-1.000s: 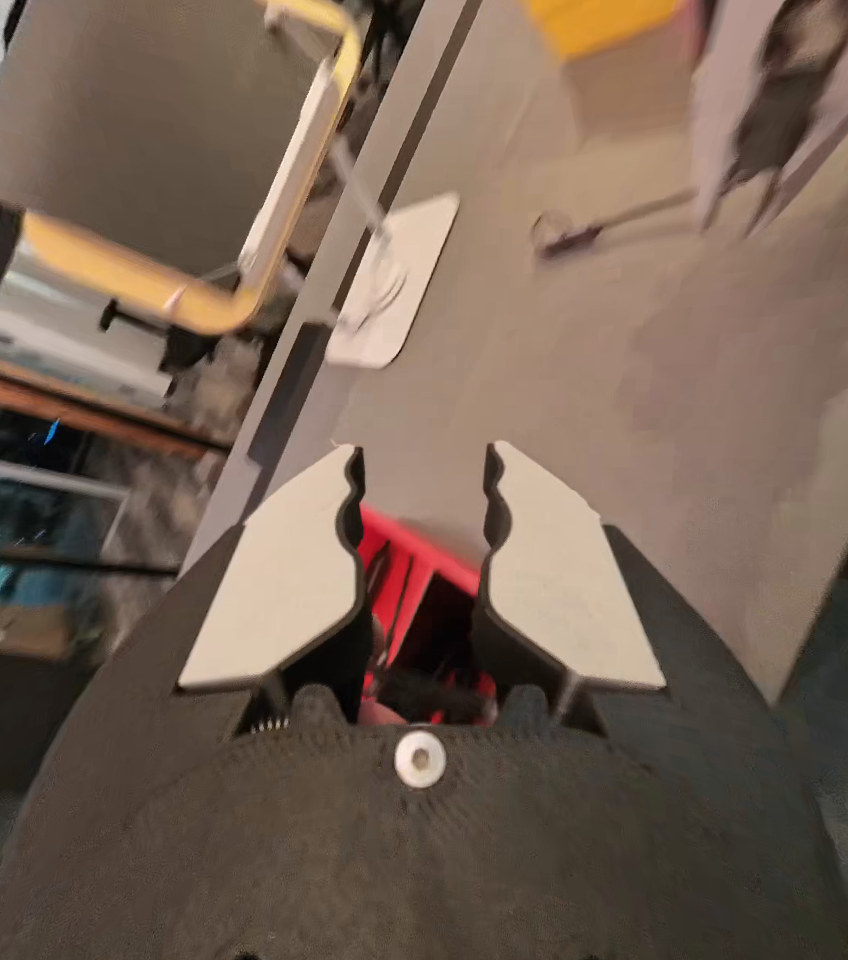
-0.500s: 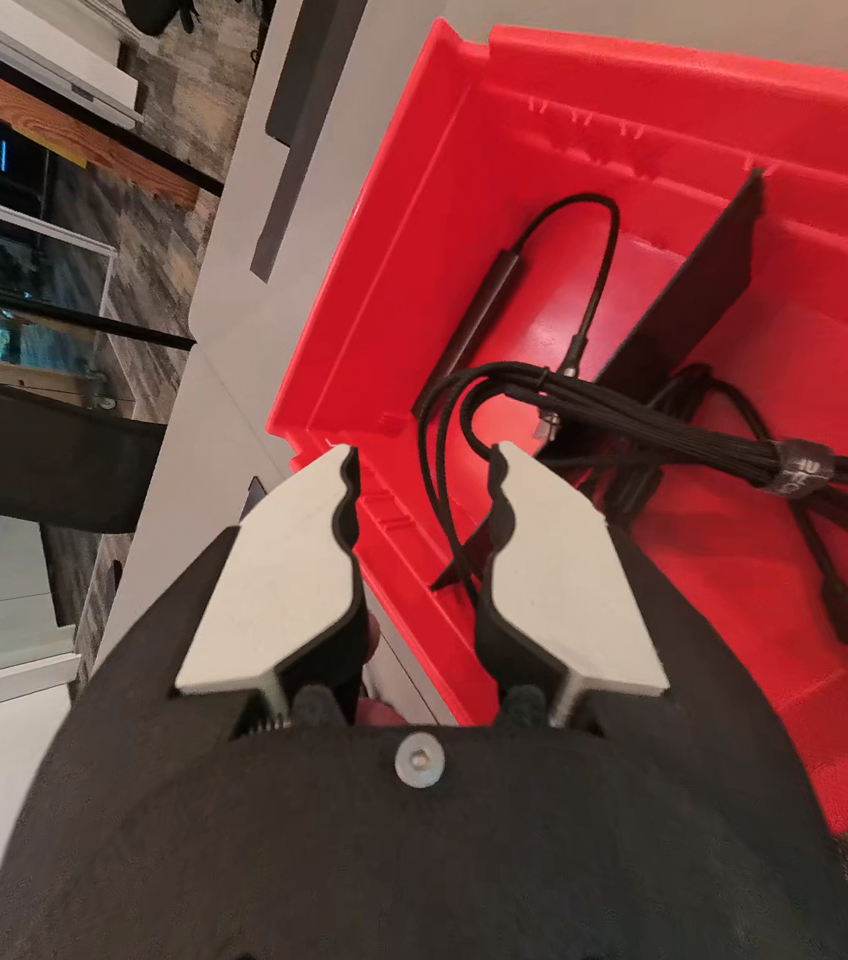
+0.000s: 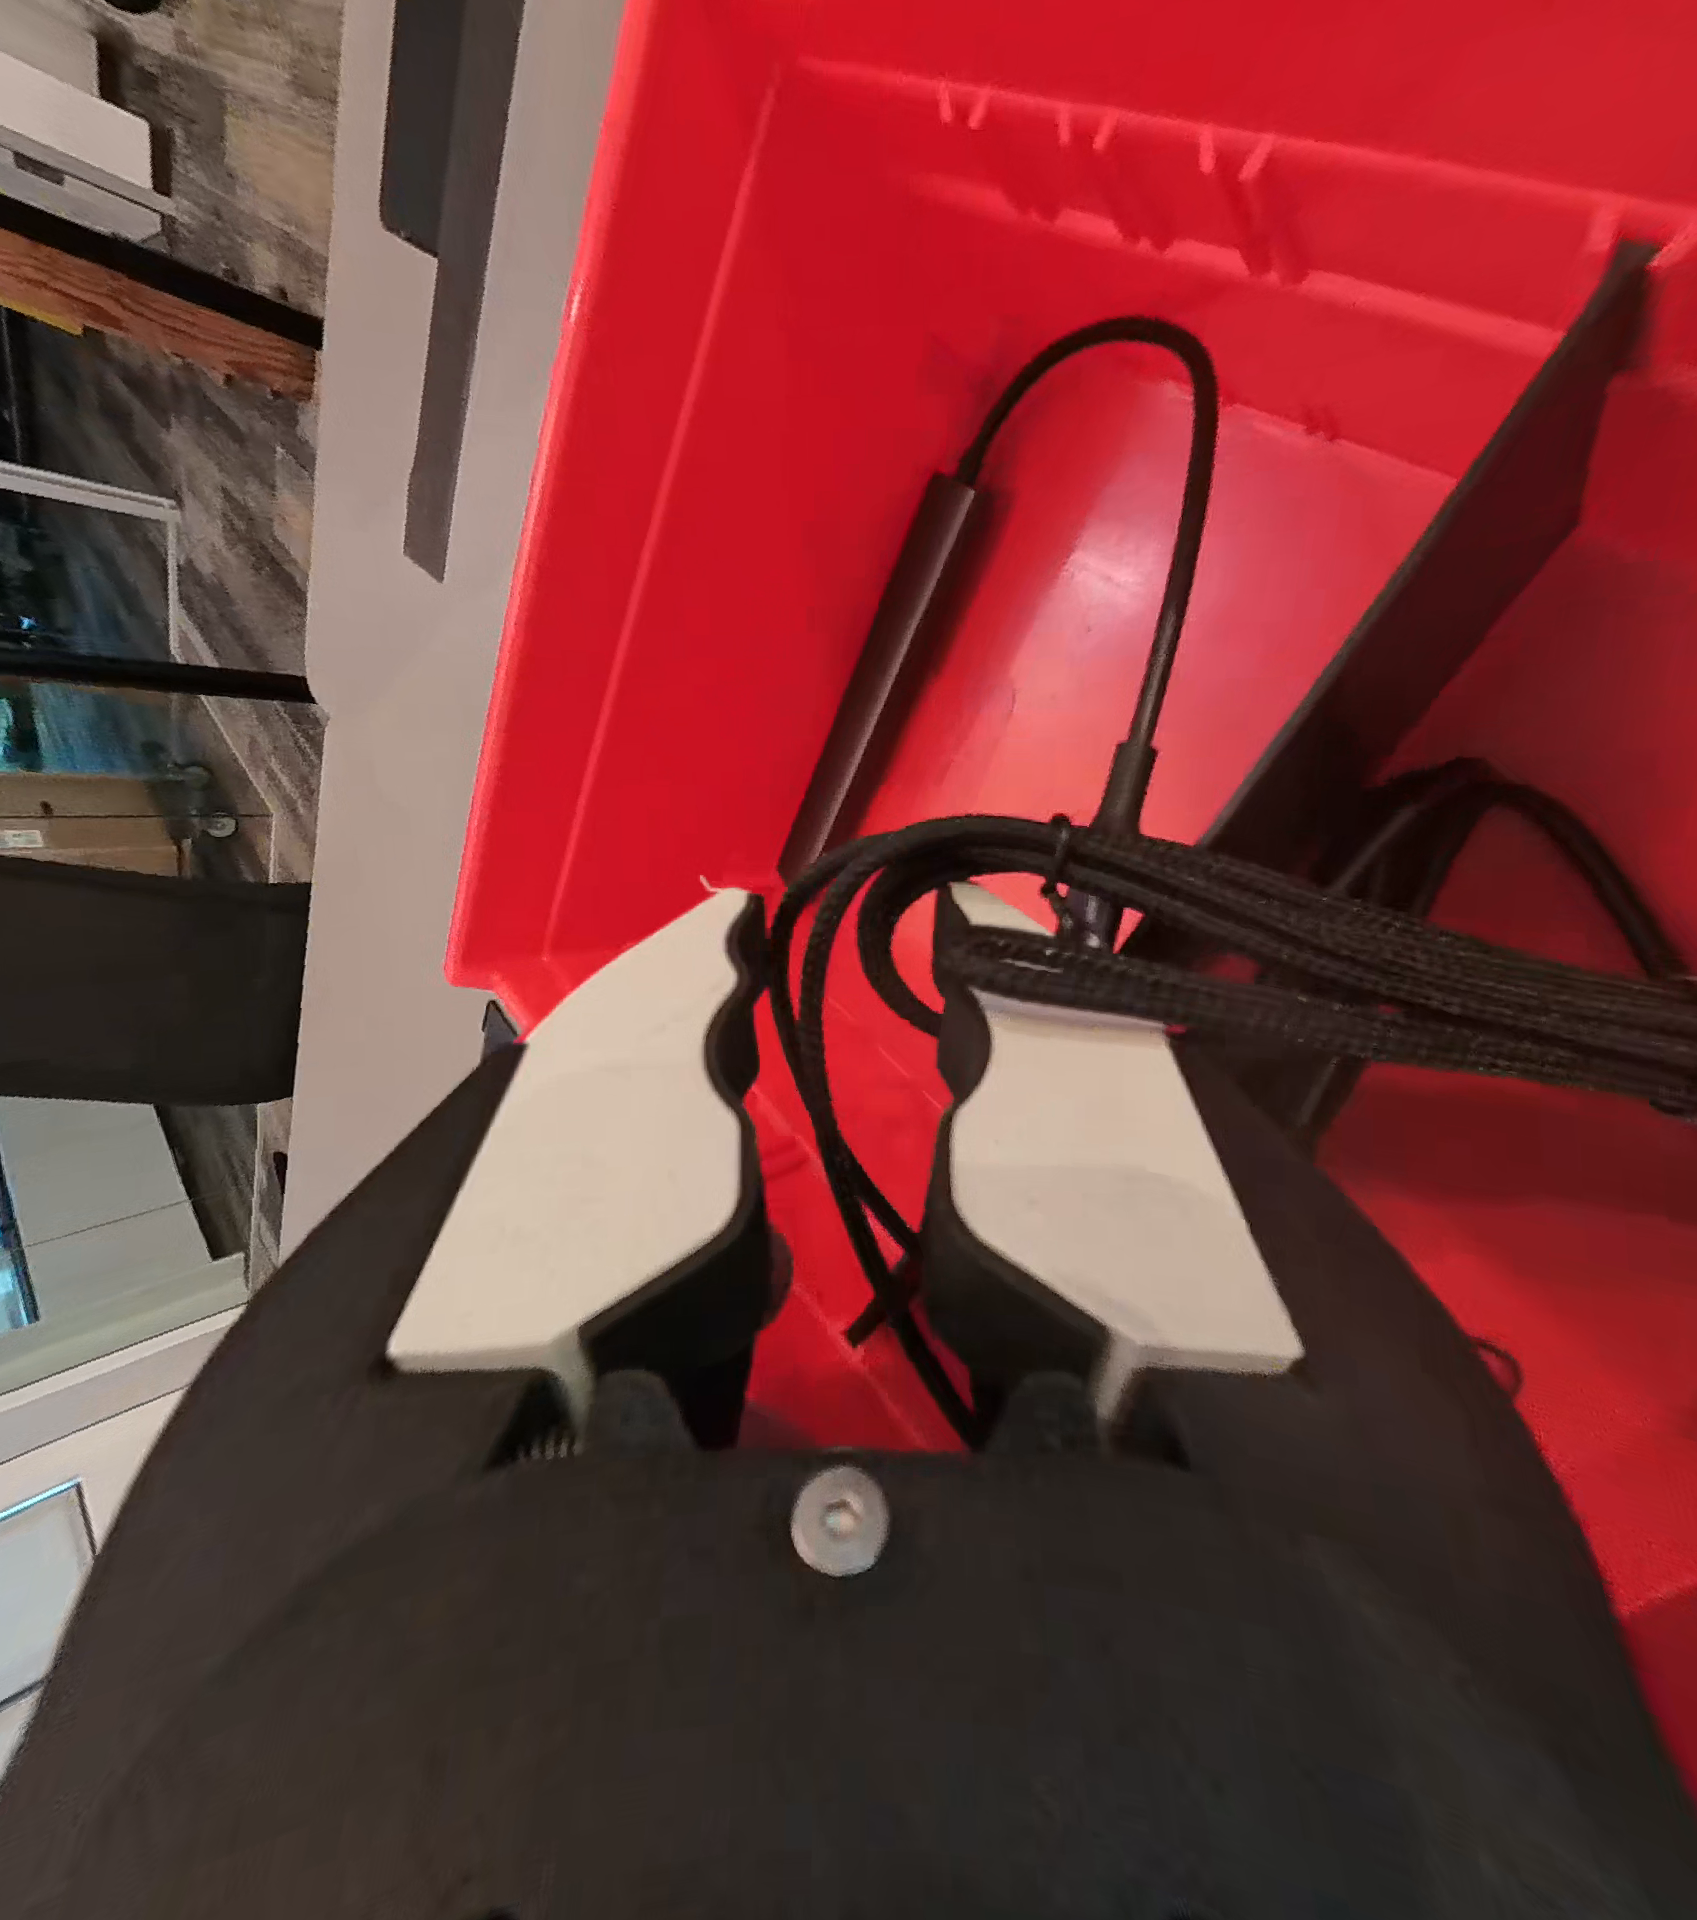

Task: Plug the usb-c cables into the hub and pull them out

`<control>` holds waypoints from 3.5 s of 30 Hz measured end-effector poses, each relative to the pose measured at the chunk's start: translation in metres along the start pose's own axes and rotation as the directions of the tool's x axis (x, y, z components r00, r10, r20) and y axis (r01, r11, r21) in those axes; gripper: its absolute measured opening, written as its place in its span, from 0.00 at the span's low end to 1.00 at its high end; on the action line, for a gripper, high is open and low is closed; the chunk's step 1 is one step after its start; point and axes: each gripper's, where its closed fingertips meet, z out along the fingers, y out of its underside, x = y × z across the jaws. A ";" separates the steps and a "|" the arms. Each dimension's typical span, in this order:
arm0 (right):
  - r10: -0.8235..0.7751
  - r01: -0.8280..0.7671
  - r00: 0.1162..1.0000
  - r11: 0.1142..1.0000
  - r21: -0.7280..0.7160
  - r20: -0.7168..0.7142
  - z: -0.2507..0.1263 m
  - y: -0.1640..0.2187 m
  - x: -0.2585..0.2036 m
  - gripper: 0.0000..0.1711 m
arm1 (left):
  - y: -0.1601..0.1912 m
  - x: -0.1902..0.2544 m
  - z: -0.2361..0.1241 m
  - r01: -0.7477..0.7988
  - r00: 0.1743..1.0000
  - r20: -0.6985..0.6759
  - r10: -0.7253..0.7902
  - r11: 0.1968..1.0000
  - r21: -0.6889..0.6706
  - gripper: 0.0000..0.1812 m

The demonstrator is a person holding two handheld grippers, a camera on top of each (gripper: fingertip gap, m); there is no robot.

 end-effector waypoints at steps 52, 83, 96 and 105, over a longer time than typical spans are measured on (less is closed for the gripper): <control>0.037 -0.037 0.999 0.997 -0.067 -0.006 -0.001 0.016 -0.004 0.08 | -0.070 -0.114 -0.175 0.128 0.848 0.431 -0.308 0.908 0.398 0.05; 0.290 -0.291 0.956 0.957 0.007 0.053 -0.005 0.025 0.013 0.16 | -0.300 0.026 -0.164 0.130 0.989 -0.070 -0.130 0.546 0.828 0.05; 0.397 -0.397 0.913 0.806 0.439 0.095 0.000 -0.068 0.056 0.14 | -0.316 0.042 -0.199 0.208 0.977 -0.211 -0.031 0.348 0.914 0.04; 0.432 -0.406 0.901 0.797 0.447 0.048 0.011 -0.075 0.063 0.03 | -0.322 0.046 -0.197 0.218 0.975 -0.223 -0.023 0.326 0.920 0.05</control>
